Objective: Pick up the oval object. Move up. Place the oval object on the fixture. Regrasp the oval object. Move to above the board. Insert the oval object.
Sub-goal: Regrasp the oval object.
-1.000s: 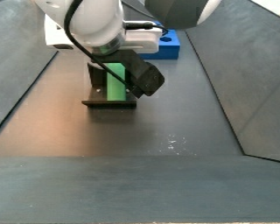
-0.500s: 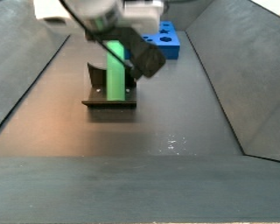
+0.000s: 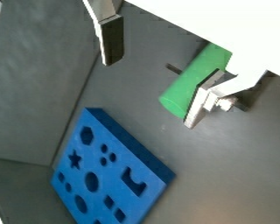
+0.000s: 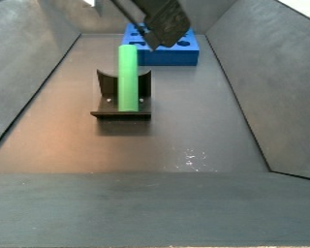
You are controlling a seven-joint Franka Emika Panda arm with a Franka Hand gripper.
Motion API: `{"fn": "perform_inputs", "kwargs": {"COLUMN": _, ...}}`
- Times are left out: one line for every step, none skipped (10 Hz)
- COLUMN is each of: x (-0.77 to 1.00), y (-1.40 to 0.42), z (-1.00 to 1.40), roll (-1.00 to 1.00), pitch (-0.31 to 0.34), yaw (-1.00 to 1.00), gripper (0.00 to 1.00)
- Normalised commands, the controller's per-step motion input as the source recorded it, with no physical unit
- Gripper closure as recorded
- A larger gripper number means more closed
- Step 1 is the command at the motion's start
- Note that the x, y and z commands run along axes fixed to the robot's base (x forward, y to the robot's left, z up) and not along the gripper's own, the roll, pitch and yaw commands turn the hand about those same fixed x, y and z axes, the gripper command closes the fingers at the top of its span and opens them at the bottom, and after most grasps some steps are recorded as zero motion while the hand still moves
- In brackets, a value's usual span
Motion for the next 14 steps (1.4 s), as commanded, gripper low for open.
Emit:
{"fn": "perform_inputs", "kwargs": {"x": -1.00, "y": 0.00, "z": -0.08, "roll": -0.05, "pitch": -0.051, "yaw": -0.01, "gripper": 0.00}}
{"fn": "perform_inputs", "kwargs": {"x": -1.00, "y": 0.00, "z": -0.05, "roll": -0.03, "pitch": -0.079, "yaw": -0.03, "gripper": 0.00}}
{"fn": "perform_inputs", "kwargs": {"x": -1.00, "y": 0.00, "z": -0.04, "roll": -0.01, "pitch": -0.092, "yaw": -0.02, "gripper": 0.00}}
{"fn": "perform_inputs", "kwargs": {"x": -1.00, "y": -0.01, "z": -0.03, "roll": 0.03, "pitch": -0.111, "yaw": 0.00, "gripper": 0.00}}
{"fn": "perform_inputs", "kwargs": {"x": -1.00, "y": -0.01, "z": -0.03, "roll": 0.05, "pitch": -0.120, "yaw": 0.01, "gripper": 0.00}}
{"fn": "perform_inputs", "kwargs": {"x": -1.00, "y": -0.01, "z": -0.01, "roll": 0.08, "pitch": -0.129, "yaw": 0.02, "gripper": 0.00}}
{"fn": "perform_inputs", "kwargs": {"x": -0.88, "y": -0.02, "z": 0.00, "roll": 0.09, "pitch": -0.130, "yaw": 0.03, "gripper": 0.00}}
{"fn": "perform_inputs", "kwargs": {"x": -0.70, "y": -0.01, "z": 0.00, "roll": 0.11, "pitch": -0.125, "yaw": 0.05, "gripper": 0.00}}
{"fn": "perform_inputs", "kwargs": {"x": -0.57, "y": -0.02, "z": 0.01, "roll": 0.11, "pitch": -0.115, "yaw": 0.06, "gripper": 0.00}}
{"fn": "perform_inputs", "kwargs": {"x": -0.31, "y": -0.40, "z": -1.00, "roll": 1.00, "pitch": -0.030, "yaw": -0.89, "gripper": 0.00}}
{"fn": "perform_inputs", "kwargs": {"x": -0.24, "y": -0.40, "z": -1.00, "roll": 1.00, "pitch": -0.031, "yaw": -0.89, "gripper": 0.00}}
{"fn": "perform_inputs", "kwargs": {"x": -0.04, "y": -0.35, "z": -0.91, "roll": 1.00, "pitch": -0.065, "yaw": -0.89, "gripper": 0.00}}
{"fn": "perform_inputs", "kwargs": {"x": -0.02, "y": -0.24, "z": -0.76, "roll": 1.00, "pitch": -0.079, "yaw": -0.90, "gripper": 0.00}}
{"fn": "perform_inputs", "kwargs": {"x": -0.01, "y": -0.11, "z": -0.48, "roll": 1.00, "pitch": -0.108, "yaw": -0.91, "gripper": 0.00}}
